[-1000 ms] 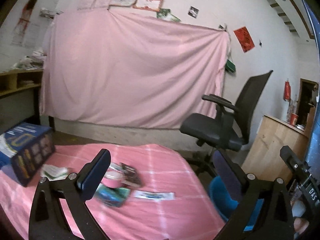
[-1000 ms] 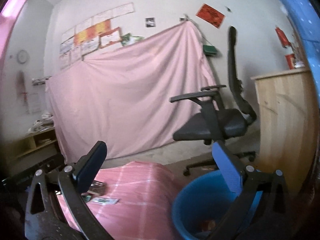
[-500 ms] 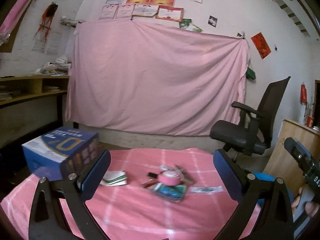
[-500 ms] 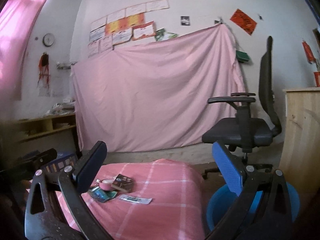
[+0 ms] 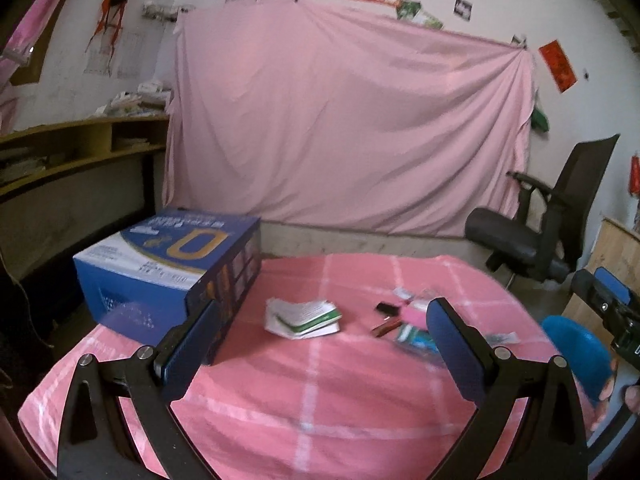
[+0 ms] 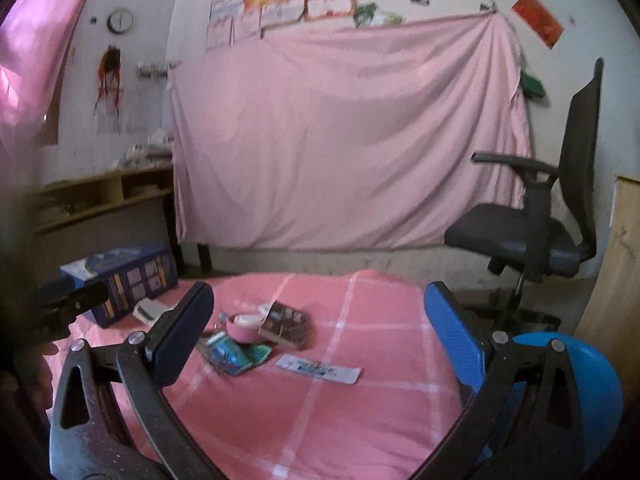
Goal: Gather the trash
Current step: 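Move both tools back over the table toward the remaining trash, then grasp the white paper packet with the left tool while the right tool grasps the silver strip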
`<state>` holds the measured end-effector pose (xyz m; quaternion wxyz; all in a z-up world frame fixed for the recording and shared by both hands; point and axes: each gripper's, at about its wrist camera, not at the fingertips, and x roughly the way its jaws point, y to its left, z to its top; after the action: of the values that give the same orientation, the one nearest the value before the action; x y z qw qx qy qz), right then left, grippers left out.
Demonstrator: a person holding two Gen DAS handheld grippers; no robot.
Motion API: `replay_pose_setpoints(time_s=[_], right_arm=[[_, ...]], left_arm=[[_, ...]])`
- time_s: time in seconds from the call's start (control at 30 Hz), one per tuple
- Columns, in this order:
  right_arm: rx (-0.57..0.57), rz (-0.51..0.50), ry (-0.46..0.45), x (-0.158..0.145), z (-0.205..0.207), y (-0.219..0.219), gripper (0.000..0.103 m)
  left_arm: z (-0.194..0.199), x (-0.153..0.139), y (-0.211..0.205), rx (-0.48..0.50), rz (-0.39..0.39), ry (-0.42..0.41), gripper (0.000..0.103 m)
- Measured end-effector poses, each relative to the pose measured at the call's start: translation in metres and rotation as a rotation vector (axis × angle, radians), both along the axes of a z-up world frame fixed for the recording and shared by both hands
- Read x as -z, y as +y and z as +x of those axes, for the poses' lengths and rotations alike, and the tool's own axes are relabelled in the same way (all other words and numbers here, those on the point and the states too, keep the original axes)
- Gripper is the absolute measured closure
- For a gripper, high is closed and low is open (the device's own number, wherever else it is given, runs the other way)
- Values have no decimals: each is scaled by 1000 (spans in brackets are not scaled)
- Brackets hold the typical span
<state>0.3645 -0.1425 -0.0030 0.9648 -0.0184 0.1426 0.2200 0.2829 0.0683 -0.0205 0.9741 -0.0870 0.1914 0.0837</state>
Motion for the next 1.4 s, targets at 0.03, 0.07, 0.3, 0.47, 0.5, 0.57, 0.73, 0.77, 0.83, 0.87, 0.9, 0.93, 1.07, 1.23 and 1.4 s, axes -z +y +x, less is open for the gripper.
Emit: replay_pose_setpoints(time_s=[0.03,0.07,0.3,0.47,0.5,0.57,0.73,0.77,0.83,0.87,0.9,0.93,1.07,1.23,1.4], right_arm=[[-3,-5,21,3,3,4,0],[-7,-9,45,6,8,8,0],[-28,-45,215,27,38,27,0],[-93,-21,346,39,56,33,0],[-102,-27,365,42,58,35,0],[-116,-45,383,45,59,40,3],[-105,-71,406,48,62,44,10],[-100,-70,412,49,64,43,10],[-95,-69,421,49,69,44,10],[-95,-68,424,49,73,46,11],[-96,-67,426,49,76,49,11],[-97,-66,427,49,79,52,11],[-114,-63,449,52,93,66,11],[-106,-84,476,58,111,77,12],[-76,-53,504,61,113,64,19]], left_arm=[[4,3,1,3,-1,19,3],[8,6,3,4,0,43,3],[31,20,9,48,-29,157,19],[55,24,7,70,-11,240,28],[58,23,7,75,-6,243,28],[64,24,5,85,8,244,36],[82,29,-3,132,92,289,44],[85,31,-5,139,109,300,45],[91,35,-6,139,135,316,46],[93,37,-7,138,145,323,47],[96,38,-6,139,150,326,48],[98,39,-6,137,157,331,49],[110,46,-2,136,161,370,50],[120,52,5,133,131,421,52],[120,53,9,120,116,435,71]])
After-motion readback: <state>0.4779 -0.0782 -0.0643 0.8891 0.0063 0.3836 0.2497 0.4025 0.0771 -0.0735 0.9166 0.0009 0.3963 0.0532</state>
